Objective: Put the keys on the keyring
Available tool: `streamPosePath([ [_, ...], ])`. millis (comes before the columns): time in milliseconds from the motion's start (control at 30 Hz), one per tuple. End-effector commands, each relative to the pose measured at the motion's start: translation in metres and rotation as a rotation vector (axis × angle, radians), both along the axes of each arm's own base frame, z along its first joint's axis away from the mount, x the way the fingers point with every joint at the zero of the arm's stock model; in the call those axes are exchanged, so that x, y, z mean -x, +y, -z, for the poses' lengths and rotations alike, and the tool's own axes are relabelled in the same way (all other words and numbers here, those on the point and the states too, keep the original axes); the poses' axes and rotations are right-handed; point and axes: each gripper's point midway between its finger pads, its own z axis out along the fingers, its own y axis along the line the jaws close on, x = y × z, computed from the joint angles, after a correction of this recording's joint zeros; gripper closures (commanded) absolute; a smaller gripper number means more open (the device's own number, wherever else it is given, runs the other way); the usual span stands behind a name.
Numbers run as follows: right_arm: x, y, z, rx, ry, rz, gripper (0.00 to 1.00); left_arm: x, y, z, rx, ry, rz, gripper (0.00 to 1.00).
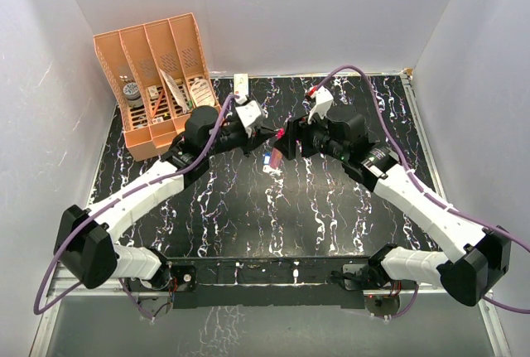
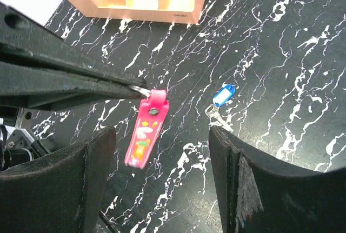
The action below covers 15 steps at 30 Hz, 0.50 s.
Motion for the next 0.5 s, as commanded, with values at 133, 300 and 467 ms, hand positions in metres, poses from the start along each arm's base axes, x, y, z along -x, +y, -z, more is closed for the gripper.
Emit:
streamPosePath([
  [133,0.001,0.005,-0.007,-0.048,-0.064,-0.023,0.32,-0.001,-0.007,-0.010,-0.125,0.065,0.060,1.00],
  [300,-0.002,0.007,-0.002,-0.050,-0.056,-0.016,0.33,-0.002,-0.011,-0.005,-0.150,0.105,0.078,1.00],
  [467,-0.004,0.009,-0.003,-0.106,-0.066,0.003,0.34,0.000,-0.012,-0.001,-0.151,0.128,0.087,1.00],
])
